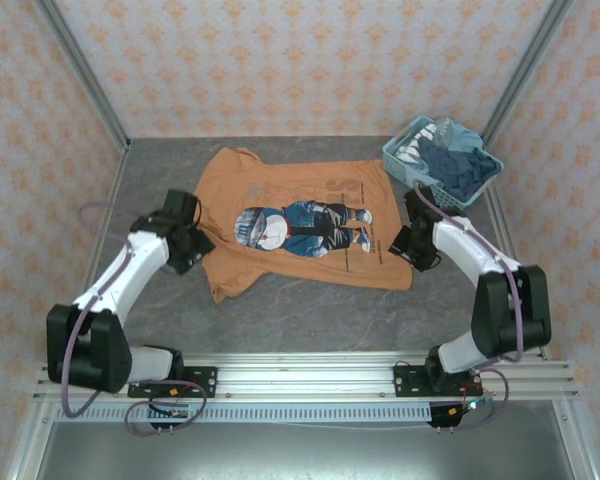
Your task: Fold and stack the t-shirts
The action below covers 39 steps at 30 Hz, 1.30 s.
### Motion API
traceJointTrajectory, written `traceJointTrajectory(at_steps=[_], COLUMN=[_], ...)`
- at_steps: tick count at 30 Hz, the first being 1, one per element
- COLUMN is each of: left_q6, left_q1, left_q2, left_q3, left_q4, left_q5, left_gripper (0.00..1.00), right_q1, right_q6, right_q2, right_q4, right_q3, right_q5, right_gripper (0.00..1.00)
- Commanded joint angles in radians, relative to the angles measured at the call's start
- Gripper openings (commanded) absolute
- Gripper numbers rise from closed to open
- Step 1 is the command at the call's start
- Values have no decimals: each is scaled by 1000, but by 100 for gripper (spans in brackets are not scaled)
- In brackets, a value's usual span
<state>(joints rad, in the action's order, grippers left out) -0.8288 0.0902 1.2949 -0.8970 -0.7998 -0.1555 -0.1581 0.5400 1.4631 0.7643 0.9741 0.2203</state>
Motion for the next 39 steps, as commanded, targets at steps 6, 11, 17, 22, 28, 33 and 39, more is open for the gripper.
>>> traceJointTrajectory(at_steps=[6, 11, 17, 22, 28, 33, 39], left_q6=[-337, -379, -403, -392, -358, -358, -371], left_q1=[27, 75, 107, 114, 173, 251, 367], left_q2=[-83, -51, -24, -29, -61, -174, -248], left_q3=[216, 231, 248, 250, 246, 262, 264], left_q4=[120, 151, 138, 127, 48, -53, -109], left_q5=[-161, -164, -166, -162, -178, -190, -217], left_gripper=[66, 63, 52, 33, 0, 0, 0], right_q1=[5, 20, 34, 47, 61, 63, 63], right_q6=[48, 87, 88, 89, 124, 143, 148], right_q2=[-137, -124, -110, -110, -107, -99, -57], right_q4=[22, -27, -19, -4, -18, -31, -48], right_q3=[-168, -221, -219, -224, -241, -241, -250], right_q5=[80, 99, 86, 63, 68, 67, 89], right_gripper=[56, 55, 53, 52, 50, 49, 40])
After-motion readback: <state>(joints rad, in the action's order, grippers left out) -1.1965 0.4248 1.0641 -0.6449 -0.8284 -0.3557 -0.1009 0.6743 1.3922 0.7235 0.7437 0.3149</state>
